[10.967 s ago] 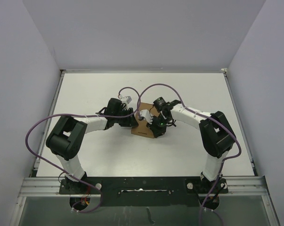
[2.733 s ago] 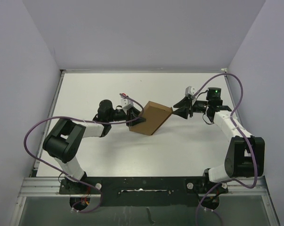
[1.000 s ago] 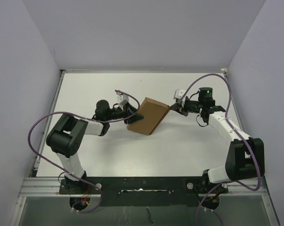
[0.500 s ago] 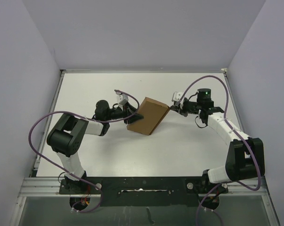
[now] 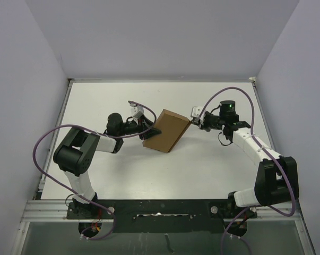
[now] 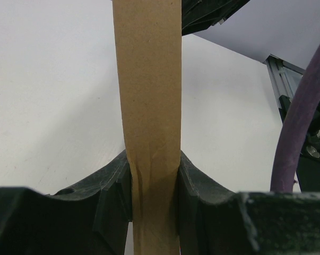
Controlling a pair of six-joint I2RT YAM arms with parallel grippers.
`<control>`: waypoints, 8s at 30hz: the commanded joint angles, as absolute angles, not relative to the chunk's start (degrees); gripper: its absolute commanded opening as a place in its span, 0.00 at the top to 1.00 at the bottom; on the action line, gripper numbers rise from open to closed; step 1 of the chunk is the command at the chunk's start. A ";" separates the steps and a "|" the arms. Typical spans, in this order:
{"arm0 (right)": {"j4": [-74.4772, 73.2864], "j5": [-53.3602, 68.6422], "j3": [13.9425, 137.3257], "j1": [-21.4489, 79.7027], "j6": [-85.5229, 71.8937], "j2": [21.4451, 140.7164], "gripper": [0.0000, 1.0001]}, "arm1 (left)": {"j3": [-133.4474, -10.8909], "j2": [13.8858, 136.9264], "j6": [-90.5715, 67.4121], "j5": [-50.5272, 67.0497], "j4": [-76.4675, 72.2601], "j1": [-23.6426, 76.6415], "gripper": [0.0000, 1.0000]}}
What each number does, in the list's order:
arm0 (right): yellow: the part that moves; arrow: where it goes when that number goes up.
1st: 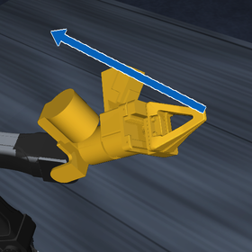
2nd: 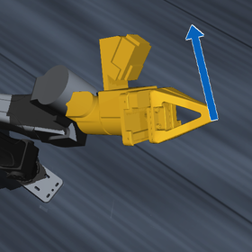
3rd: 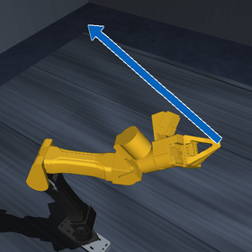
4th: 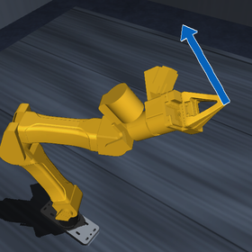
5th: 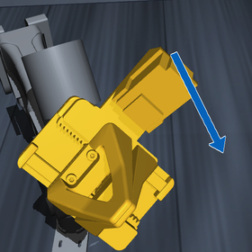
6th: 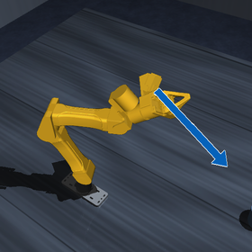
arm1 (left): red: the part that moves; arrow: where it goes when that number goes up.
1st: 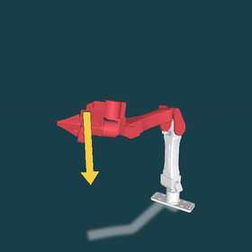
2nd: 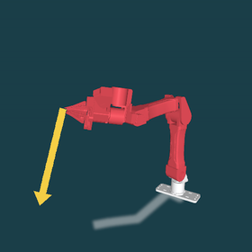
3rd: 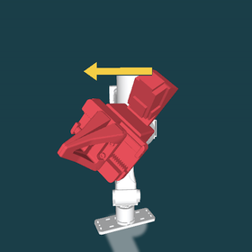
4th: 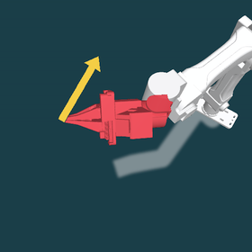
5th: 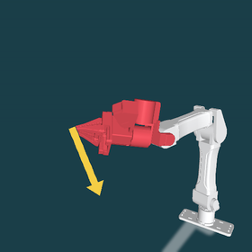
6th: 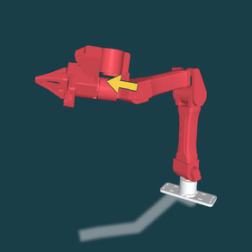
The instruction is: Fold the paper box
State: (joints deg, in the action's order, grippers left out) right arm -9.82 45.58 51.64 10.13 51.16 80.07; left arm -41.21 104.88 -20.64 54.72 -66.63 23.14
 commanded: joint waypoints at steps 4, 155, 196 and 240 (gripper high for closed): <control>-13.42 43.62 49.92 12.00 53.34 79.28 0.97 | -42.27 107.21 -19.56 55.73 -67.41 22.61 0.77; -10.51 35.07 61.65 15.60 -21.64 102.28 0.97 | -46.11 96.28 -25.92 34.81 -45.35 24.22 0.82; -8.91 33.23 62.07 18.27 -20.71 105.90 1.00 | -43.12 103.28 -38.63 30.29 -55.07 22.59 0.83; -10.67 30.01 66.09 13.53 -16.52 103.25 1.00 | -41.66 105.70 -43.17 34.81 -62.01 22.77 0.83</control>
State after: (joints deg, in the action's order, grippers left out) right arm -10.57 33.32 63.13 15.46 -21.76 106.48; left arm -40.99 104.77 -43.27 28.16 -56.49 23.22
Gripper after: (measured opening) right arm 0.028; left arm 0.289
